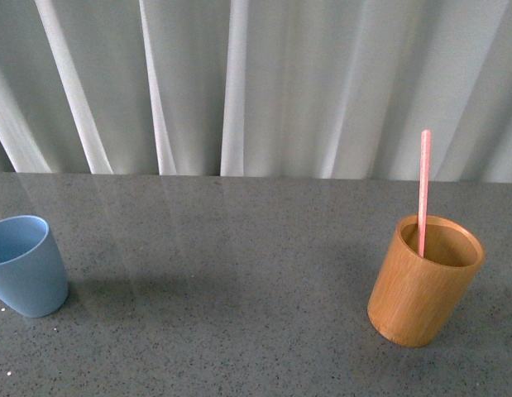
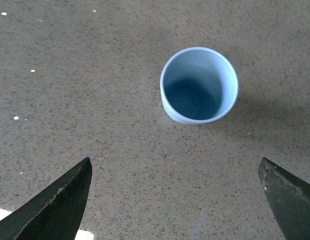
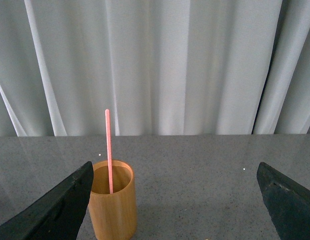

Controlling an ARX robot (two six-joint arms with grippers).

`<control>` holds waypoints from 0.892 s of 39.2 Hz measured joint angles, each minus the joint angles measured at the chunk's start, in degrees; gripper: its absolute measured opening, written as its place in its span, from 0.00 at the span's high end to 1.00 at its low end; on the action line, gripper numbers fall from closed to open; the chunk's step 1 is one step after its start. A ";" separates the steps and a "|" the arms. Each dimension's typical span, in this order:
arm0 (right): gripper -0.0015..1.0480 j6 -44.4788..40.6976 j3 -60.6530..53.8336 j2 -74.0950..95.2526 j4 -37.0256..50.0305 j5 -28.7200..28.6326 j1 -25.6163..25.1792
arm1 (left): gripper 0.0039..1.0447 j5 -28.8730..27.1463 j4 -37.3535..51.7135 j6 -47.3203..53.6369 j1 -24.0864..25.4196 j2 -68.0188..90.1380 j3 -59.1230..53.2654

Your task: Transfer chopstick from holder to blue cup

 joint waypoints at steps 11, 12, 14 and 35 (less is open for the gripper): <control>0.10 0.00 0.00 0.00 0.00 -0.02 0.00 | 0.06 -0.83 -0.15 0.87 -0.22 10.03 5.49; 0.10 0.00 0.00 0.02 0.00 -0.02 0.00 | 0.06 -1.07 0.20 0.81 -0.33 11.10 5.88; 0.10 0.00 0.00 0.02 0.00 -0.02 0.00 | 0.06 -1.18 0.48 0.61 -0.57 13.11 6.69; 0.10 0.00 0.00 0.02 0.00 -0.02 0.00 | 0.06 -3.61 4.33 1.60 -0.11 26.14 13.70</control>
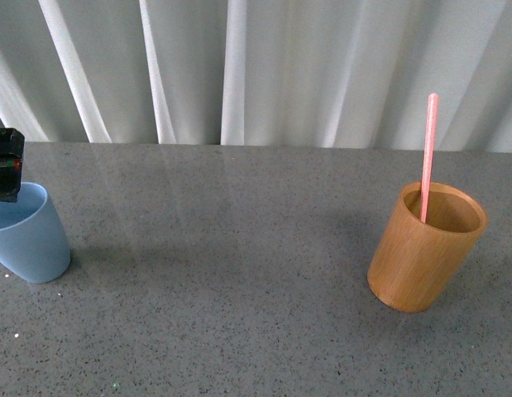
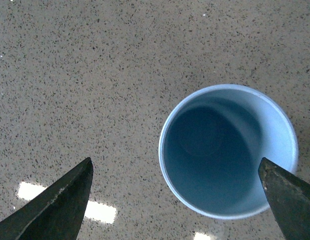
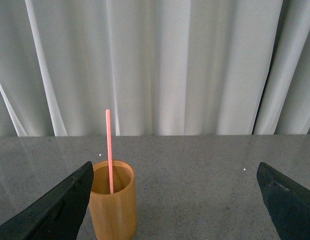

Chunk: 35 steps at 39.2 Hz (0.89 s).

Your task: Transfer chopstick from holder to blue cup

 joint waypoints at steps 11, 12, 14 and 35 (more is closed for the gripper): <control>0.10 0.00 0.00 -0.02 0.00 0.02 0.00 | 0.06 -0.31 1.66 0.85 0.59 3.34 1.51; 0.10 0.00 0.00 -0.02 0.00 0.00 0.00 | 0.06 -0.50 1.86 0.87 0.61 3.63 1.70; 0.10 0.00 0.00 0.00 0.00 0.00 0.00 | 0.06 -1.05 2.16 1.07 0.66 4.20 2.03; 0.10 0.00 0.00 -0.02 0.00 0.02 0.00 | 0.15 -2.01 0.24 1.64 0.59 8.79 5.62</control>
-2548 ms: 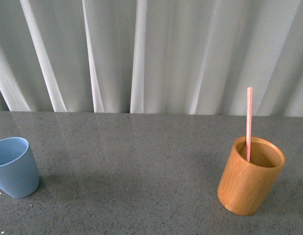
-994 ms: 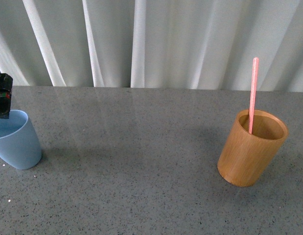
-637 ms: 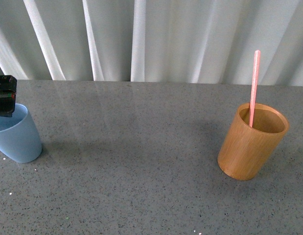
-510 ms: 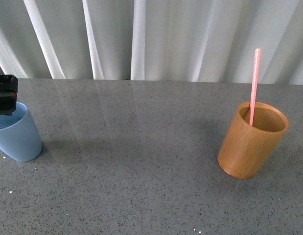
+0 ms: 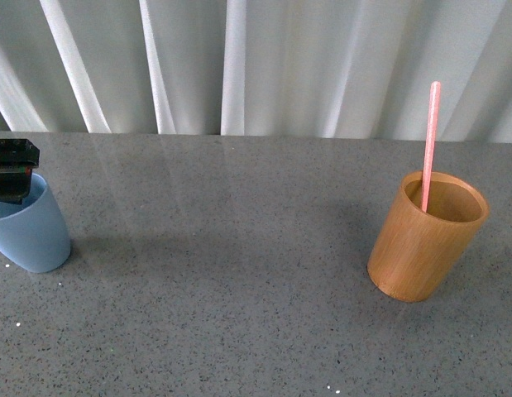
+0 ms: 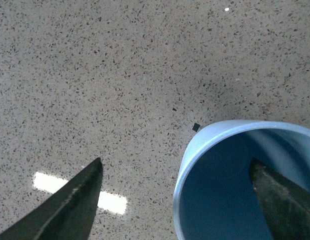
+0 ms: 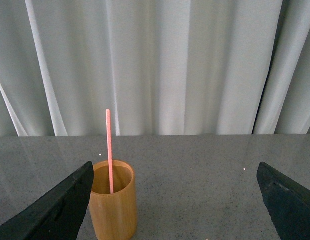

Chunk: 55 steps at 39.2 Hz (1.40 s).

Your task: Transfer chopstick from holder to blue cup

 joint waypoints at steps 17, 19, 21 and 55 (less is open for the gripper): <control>0.10 0.00 0.00 0.02 0.00 -0.02 0.00 | 0.96 2.03 -7.32 -5.81 -2.19 3.98 4.42; 0.10 0.00 0.00 0.02 0.00 -0.02 0.00 | 0.97 2.19 -7.21 -5.88 -2.47 3.82 4.79; 0.10 0.00 0.00 0.00 0.00 -0.02 0.00 | 0.97 2.84 -7.28 -5.77 -2.97 3.58 5.51; 0.10 0.00 0.00 0.02 0.00 -0.02 0.00 | 0.97 4.92 -11.06 1.53 -30.23 -5.68 7.76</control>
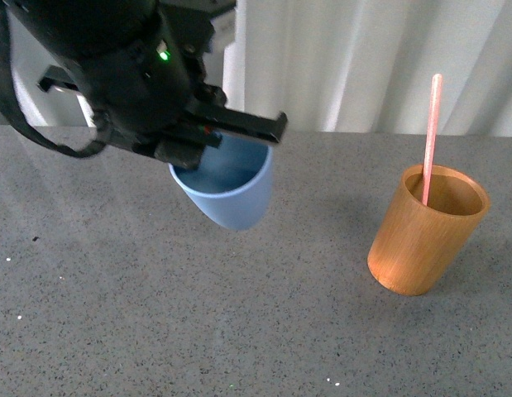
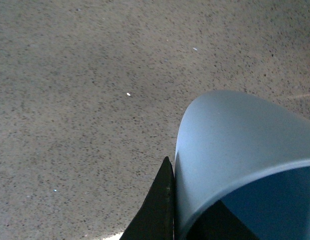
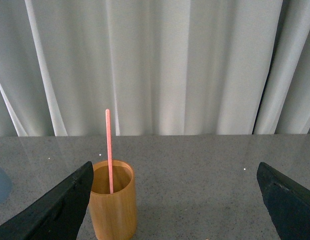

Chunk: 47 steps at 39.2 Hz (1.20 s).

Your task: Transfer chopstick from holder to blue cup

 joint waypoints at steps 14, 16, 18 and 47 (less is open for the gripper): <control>0.10 0.00 0.00 0.00 0.00 0.00 0.00 | 0.97 -1.84 2.67 -1.36 -3.43 6.21 -0.17; 0.10 0.00 0.00 0.00 0.00 0.02 0.00 | 0.97 -2.01 2.91 -1.49 -3.50 6.99 -0.17; 0.10 0.00 0.00 0.00 0.00 0.02 0.00 | 0.97 -2.25 3.19 -1.62 -3.52 7.98 -0.17; 0.10 0.00 0.00 0.00 0.00 0.02 0.00 | 0.78 -2.32 4.02 -3.15 -4.22 12.79 -0.13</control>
